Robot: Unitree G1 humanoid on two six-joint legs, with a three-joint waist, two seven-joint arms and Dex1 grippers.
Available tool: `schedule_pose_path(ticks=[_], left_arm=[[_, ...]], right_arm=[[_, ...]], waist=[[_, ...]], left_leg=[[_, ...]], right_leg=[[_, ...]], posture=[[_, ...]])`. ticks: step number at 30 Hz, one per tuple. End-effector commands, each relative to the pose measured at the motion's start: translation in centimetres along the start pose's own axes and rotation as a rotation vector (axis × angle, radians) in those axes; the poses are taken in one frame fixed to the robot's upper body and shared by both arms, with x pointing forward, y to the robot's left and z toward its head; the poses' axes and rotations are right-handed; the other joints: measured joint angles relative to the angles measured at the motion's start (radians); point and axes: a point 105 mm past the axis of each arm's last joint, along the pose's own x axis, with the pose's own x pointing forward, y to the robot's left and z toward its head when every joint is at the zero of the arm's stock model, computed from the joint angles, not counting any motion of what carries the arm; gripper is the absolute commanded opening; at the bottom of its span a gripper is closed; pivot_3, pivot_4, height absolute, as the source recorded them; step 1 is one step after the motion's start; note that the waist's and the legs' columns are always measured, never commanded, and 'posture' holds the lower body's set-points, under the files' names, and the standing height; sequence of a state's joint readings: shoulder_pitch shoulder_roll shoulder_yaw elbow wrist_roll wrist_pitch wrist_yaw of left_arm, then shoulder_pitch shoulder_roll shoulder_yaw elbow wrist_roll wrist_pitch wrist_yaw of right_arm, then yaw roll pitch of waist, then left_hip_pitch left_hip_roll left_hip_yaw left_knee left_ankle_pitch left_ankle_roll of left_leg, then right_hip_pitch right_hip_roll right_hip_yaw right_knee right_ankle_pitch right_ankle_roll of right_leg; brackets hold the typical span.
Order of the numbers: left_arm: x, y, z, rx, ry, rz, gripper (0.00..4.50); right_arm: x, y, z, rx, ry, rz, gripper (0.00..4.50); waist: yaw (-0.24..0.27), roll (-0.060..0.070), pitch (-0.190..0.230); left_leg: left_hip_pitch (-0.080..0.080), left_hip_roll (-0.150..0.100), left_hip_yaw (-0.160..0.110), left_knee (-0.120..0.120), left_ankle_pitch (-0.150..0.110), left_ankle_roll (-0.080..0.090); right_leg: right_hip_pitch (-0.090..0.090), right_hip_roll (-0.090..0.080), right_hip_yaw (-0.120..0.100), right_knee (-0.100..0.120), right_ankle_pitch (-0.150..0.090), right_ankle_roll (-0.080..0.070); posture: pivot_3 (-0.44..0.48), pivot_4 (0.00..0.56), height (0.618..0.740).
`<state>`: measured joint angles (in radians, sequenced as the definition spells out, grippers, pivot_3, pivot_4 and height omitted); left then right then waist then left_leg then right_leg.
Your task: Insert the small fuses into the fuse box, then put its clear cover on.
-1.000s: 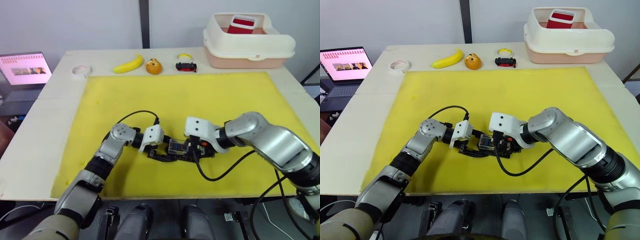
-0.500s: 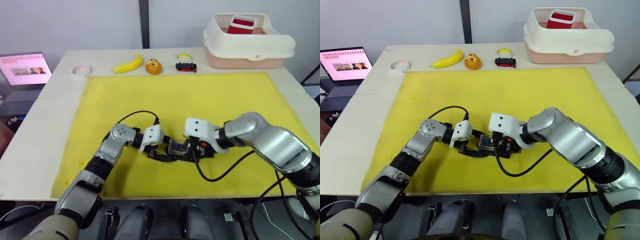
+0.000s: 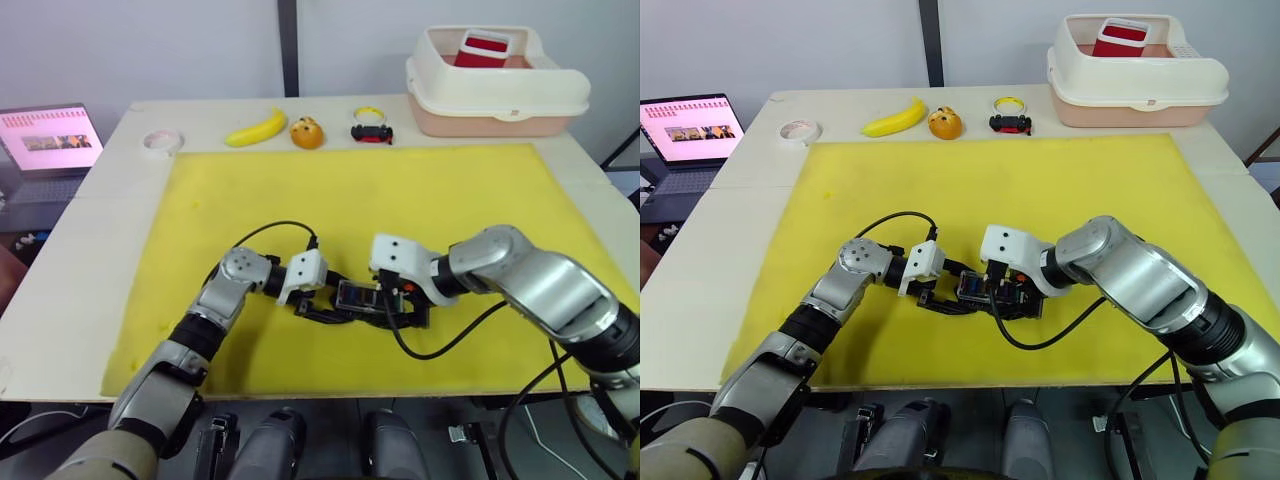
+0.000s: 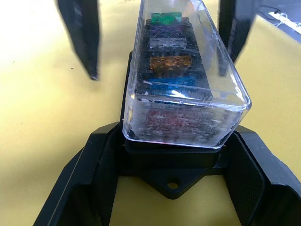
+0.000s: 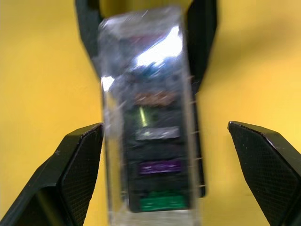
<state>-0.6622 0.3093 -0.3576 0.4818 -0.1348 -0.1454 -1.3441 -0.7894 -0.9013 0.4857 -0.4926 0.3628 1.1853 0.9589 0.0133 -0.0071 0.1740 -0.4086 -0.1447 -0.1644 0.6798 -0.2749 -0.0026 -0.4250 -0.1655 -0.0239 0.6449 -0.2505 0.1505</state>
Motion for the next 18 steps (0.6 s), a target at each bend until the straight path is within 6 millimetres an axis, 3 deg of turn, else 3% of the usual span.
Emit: schedule_pose_path(ticks=[1, 5, 9, 12, 15, 18], left_arm=[[0.1, -0.6, -0.9, -0.018, 0.031, -0.006, 2.54], [0.0, -0.6, -1.0, -0.021, 0.034, -0.002, 2.54], [-0.1, -0.7, -1.0, -0.025, 0.033, -0.002, 2.54], [0.0, -0.8, -1.0, -0.029, 0.033, -0.006, 2.54], [0.0, -0.8, -1.0, -0.032, 0.033, -0.011, 2.54], [0.0, -0.8, -1.0, -0.031, 0.034, -0.014, 2.54]], right_arm=[[-1.7, -0.5, 1.7, -0.049, -0.057, -0.042, 4.46], [-4.6, -0.7, 3.8, -0.157, -0.186, -0.126, 4.46], [-5.6, 0.2, 4.2, -0.173, -0.319, -0.139, 4.46], [-5.7, 1.1, 3.4, -0.144, -0.371, -0.133, 3.54], [-5.5, 2.3, 3.2, -0.127, -0.417, -0.105, 2.01], [-5.3, 2.2, 3.2, -0.096, -0.465, -0.129, 0.48]], waist=[[0.0, 0.0, 0.0], [0.0, 0.0, 0.0], [0.0, 0.0, 0.0], [0.0, 0.0, 0.0], [0.0, 0.0, 0.0], [0.0, 0.0, 0.0]], left_leg=[[0.0, 0.0, 0.0, 0.0, 0.0, 0.0], [0.0, 0.0, 0.0, 0.0, 0.0, 0.0], [0.0, 0.0, 0.0, 0.0, 0.0, 0.0], [0.0, 0.0, 0.0, 0.0, 0.0, 0.0], [0.0, 0.0, 0.0, 0.0, 0.0, 0.0], [0.0, 0.0, 0.0, 0.0, 0.0, 0.0]], right_leg=[[0.0, 0.0, 0.0, 0.0, 0.0, 0.0], [0.0, 0.0, 0.0, 0.0, 0.0, 0.0], [0.0, 0.0, 0.0, 0.0, 0.0, 0.0], [0.0, 0.0, 0.0, 0.0, 0.0, 0.0], [0.0, 0.0, 0.0, 0.0, 0.0, 0.0], [0.0, 0.0, 0.0, 0.0, 0.0, 0.0]], posture=[[0.0, 0.15, 0.74], [0.0, 0.15, 0.74], [0.0, 0.15, 0.74], [0.0, 0.15, 0.74], [0.0, 0.15, 0.74], [0.0, 0.15, 0.74]])
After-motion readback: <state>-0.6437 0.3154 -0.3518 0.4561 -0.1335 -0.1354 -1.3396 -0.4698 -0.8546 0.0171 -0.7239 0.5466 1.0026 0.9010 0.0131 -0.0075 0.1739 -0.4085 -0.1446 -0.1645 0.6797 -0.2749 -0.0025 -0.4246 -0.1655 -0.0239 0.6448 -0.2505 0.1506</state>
